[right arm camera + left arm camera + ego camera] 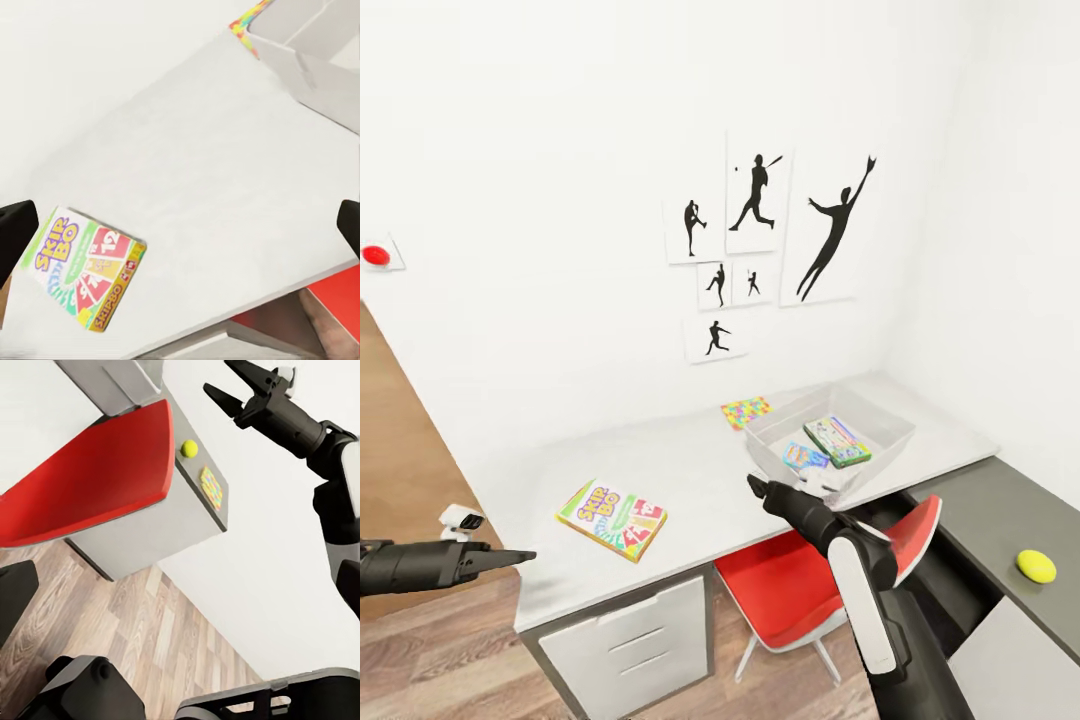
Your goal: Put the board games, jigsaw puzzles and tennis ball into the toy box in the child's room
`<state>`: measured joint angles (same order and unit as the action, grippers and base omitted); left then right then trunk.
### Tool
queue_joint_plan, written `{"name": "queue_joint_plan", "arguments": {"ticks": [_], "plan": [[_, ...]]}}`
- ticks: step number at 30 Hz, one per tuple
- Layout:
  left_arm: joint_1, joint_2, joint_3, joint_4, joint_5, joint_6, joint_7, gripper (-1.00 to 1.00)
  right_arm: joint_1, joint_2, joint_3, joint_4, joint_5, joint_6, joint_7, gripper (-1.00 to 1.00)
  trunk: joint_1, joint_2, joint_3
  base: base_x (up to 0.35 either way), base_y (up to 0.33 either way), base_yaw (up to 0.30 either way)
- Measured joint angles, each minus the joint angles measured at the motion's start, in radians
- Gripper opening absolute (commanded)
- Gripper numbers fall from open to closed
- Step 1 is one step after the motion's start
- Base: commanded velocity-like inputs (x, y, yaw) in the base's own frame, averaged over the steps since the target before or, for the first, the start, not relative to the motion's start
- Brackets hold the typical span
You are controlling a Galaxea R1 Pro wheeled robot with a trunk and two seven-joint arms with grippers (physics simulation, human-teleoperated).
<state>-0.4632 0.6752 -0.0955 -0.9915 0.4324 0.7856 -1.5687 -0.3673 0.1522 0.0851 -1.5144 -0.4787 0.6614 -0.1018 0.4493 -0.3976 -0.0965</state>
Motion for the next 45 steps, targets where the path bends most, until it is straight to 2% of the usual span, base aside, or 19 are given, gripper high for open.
{"name": "queue_joint_plan", "arguments": {"ticks": [11,18,27,45], "plan": [[0.000,0.000,0.000,0.000,0.000,0.000,0.000,1.00,0.000,0.001,0.023,0.024,0.000,-0.012,-0.002,1.00,0.000,0.000,0.000,0.000,0.001,0.032],[0.000,0.000,0.000,0.001,0.000,0.000,0.000,1.00,0.000,0.001,0.057,0.025,0.000,-0.016,-0.007,1.00,0.000,0.000,0.002,0.000,0.021,0.071],[0.000,0.000,0.000,0.013,0.000,0.000,0.000,1.00,0.000,0.001,0.064,0.025,0.000,-0.016,-0.008,1.00,0.000,0.000,0.011,0.000,0.185,0.203],[0.000,0.000,0.000,0.016,0.000,-0.001,0.000,1.00,-0.001,0.003,0.071,0.026,0.000,-0.015,-0.014,1.00,0.000,0.000,0.026,0.000,0.014,0.254]]}}
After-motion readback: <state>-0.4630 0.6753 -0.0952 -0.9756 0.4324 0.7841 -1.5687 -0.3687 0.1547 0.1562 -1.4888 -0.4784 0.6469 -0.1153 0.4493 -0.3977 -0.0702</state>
